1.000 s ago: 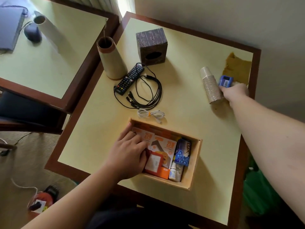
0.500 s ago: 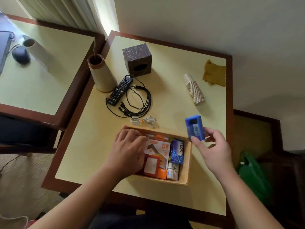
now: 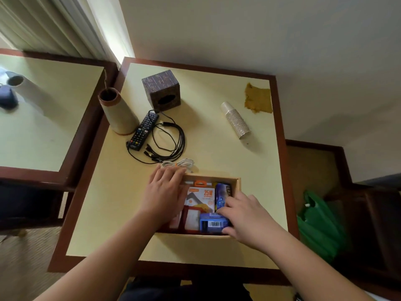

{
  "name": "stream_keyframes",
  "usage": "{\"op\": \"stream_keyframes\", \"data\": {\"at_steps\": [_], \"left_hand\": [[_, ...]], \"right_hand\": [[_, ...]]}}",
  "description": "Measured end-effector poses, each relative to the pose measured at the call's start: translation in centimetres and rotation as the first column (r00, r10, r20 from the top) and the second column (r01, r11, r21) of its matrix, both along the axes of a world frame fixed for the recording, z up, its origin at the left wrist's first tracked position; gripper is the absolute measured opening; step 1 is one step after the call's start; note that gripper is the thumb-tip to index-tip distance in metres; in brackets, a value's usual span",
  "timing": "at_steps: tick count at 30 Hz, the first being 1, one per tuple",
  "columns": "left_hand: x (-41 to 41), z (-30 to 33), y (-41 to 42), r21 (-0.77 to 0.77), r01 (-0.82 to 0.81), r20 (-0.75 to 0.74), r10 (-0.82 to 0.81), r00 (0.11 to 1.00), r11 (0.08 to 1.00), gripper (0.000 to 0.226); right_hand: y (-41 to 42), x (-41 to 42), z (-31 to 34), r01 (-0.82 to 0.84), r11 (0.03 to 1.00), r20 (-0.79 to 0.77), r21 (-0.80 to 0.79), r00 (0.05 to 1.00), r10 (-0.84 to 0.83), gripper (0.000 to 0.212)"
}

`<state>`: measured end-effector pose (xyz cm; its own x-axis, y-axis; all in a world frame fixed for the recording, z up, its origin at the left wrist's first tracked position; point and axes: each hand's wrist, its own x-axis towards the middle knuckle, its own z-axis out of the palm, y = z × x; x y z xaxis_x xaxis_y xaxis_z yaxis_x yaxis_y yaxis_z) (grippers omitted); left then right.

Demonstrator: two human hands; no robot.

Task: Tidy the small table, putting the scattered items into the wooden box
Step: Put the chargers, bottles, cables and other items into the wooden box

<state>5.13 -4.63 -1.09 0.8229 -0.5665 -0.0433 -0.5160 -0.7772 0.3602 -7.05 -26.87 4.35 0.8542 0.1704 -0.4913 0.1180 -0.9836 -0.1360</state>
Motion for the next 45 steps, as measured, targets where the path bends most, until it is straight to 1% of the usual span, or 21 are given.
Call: {"op": "stream_keyframes", "data": {"at_steps": [4,7,10,12,14,16,18,20,22,24,27,29,31,34,36,38,40,41,42,44,45], "left_hand": [[-0.1,0.5,0.9,-0.03,-0.014,0.011,0.015,1.0,0.999,0.056],[-0.8,0.2,1.5,-0.081,-0.057,0.019,0.058,0.998,0.995,0.055],[-1.5,-0.8,1.6,-0.106,-0.073,0.014,0.075,0.997,0.992,0.059],[-1.5,-1.2,1.6,-0.114,-0.086,0.012,0.088,0.996,0.99,0.058],[-1.3,-1.3,1.5,-0.11,-0.097,0.006,0.098,0.995,0.989,0.056],[-1.3,-1.4,1.5,-0.099,-0.1,0.008,0.101,0.995,0.99,0.054],[-1.4,-1.4,1.5,-0.085,-0.103,0.017,0.105,0.994,0.991,0.053],[-1.6,-1.4,1.4,-0.074,-0.112,0.029,0.114,0.993,0.991,0.053],[-1.6,-1.3,1.3,-0.071,-0.114,0.037,0.117,0.992,0.991,0.052],[-1.7,-1.4,1.4,-0.075,-0.109,0.036,0.112,0.993,0.991,0.052],[-1.6,-1.3,1.5,-0.076,-0.107,0.027,0.109,0.994,0.991,0.053],[-1.5,-1.2,1.5,-0.07,-0.105,0.01,0.106,0.994,0.992,0.054],[-1.5,-1.1,1.6,-0.07,-0.107,-0.006,0.107,0.994,0.992,0.056],[-1.5,-0.9,1.6,-0.088,-0.114,-0.025,0.112,0.993,0.99,0.058],[-1.5,-0.8,1.6,-0.105,-0.115,-0.037,0.112,0.993,0.988,0.057],[-1.5,-0.8,1.5,-0.118,-0.111,-0.037,0.108,0.993,0.987,0.057],[-1.5,-0.9,1.6,-0.118,-0.103,-0.028,0.101,0.995,0.988,0.057],[-1.5,-0.9,1.6,-0.115,-0.103,-0.026,0.1,0.995,0.988,0.058],[-1.5,-0.9,1.6,-0.111,-0.102,-0.026,0.1,0.995,0.989,0.058],[-1.5,-0.9,1.6,-0.102,-0.105,-0.026,0.103,0.994,0.989,0.059],[-1.5,-0.8,1.6,-0.096,-0.105,-0.027,0.103,0.994,0.99,0.06]], "right_hand": [[0.3,1.3,0.4,-0.031,0.997,-0.098,-0.07,0.995,0.024,0.051],[0.0,4.3,2.0,0.061,0.998,-0.131,0.008,0.99,-0.059,0.037],[0.2,8.6,2.6,0.183,0.971,-0.046,0.156,0.983,-0.178,0.02],[1.0,11.7,1.8,0.222,0.944,0.04,0.245,0.97,-0.238,0.019],[2.0,14.8,-0.1,0.222,0.933,0.066,0.284,0.966,-0.25,0.024],[3.1,17.4,-2.5,0.199,0.949,0.034,0.246,0.976,-0.213,0.031],[4.2,19.2,-4.6,0.18,0.97,-0.014,0.165,0.983,-0.18,0.036],[4.8,20.3,-5.9,0.156,0.986,-0.041,0.066,0.987,-0.154,0.037],[4.7,20.9,-6.7,0.142,0.99,-0.064,0.014,0.988,-0.141,0.033],[4.3,21.1,-6.7,0.153,0.988,-0.084,0.014,0.985,-0.151,0.024],[3.1,20.7,-5.7,0.247,0.965,-0.101,0.082,0.966,-0.239,0.011],[1.8,19.5,-4.3,0.351,0.922,-0.101,0.165,0.936,-0.339,0.011],[0.4,17.3,-2.4,0.456,0.85,-0.058,0.264,0.887,-0.458,0.014],[-1.1,11.9,1.0,0.592,0.687,0.015,0.423,0.753,-0.658,0.014],[-1.3,7.6,3.0,0.64,0.575,0.013,0.51,0.663,-0.748,0.007],[-0.8,3.8,4.0,0.673,0.488,-0.024,0.556,0.6,-0.8,0.003],[-0.2,0.9,3.4,0.718,0.45,-0.045,0.531,0.554,-0.831,0.008],[0.2,-0.2,2.7,0.736,0.462,-0.037,0.494,0.549,-0.835,0.013],[0.6,-1.0,1.9,0.742,0.511,-0.003,0.433,0.568,-0.823,0.018],[1.3,-2.1,0.2,0.678,0.687,0.132,0.262,0.679,-0.722,0.024],[1.7,-2.3,-0.5,0.633,0.752,0.187,0.186,0.728,-0.659,0.026]]}}
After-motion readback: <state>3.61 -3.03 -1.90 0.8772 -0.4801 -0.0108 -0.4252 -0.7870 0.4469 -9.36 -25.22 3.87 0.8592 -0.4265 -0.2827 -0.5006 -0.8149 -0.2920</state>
